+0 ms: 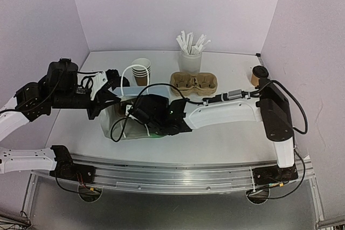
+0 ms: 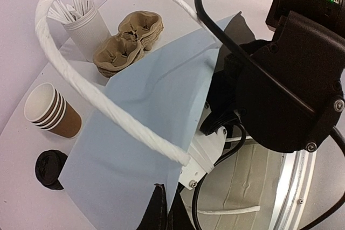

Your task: Pack the takeout coffee

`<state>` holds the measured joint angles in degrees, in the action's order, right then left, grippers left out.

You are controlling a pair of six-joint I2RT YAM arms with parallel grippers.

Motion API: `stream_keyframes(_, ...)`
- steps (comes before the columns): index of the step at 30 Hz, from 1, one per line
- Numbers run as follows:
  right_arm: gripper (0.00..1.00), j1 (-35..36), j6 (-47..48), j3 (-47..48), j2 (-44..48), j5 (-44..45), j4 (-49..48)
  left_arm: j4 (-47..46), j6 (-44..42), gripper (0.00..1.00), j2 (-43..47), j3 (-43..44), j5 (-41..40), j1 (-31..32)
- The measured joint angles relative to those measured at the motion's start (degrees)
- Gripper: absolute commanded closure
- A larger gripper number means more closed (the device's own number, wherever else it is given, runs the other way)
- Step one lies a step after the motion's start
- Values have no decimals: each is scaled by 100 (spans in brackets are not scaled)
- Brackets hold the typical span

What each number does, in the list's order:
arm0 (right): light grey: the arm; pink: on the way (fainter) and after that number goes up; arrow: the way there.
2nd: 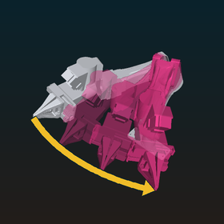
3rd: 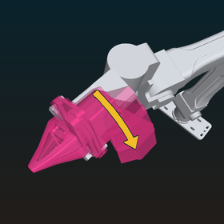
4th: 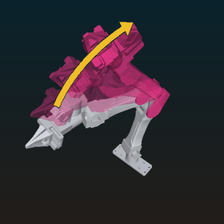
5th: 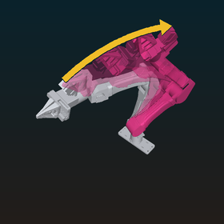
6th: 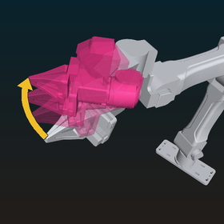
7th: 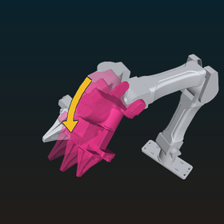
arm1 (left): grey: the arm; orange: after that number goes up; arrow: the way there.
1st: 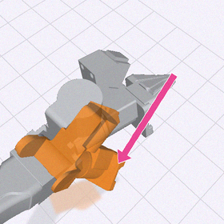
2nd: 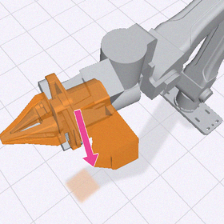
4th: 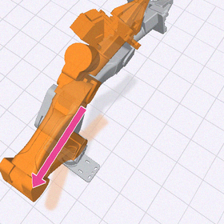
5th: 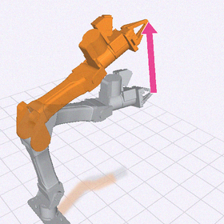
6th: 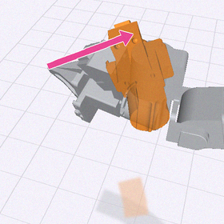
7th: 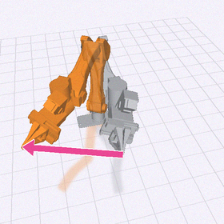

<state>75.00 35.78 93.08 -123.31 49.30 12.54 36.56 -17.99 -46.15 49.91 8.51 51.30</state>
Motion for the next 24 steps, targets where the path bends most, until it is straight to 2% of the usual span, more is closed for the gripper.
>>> stream_keyframes(5,69,-13,6,-157,11,-247,-132,40,131,100,-35,0,83,-92)
stream_keyframes(9,49,-67,-170,-316,40,-380,-160,85,204,100,-95,2,198,-182)
stream_keyframes(18,35,-122,-401,-182,151,-773,229,102,312,100,-218,146,202,-241)
stream_keyframes(20,15,-112,-414,-150,177,-801,342,104,312,100,-247,190,188,-249)
stream_keyframes(24,8,-87,-430,-135,278,-895,574,98,309,100,-299,286,183,-257)
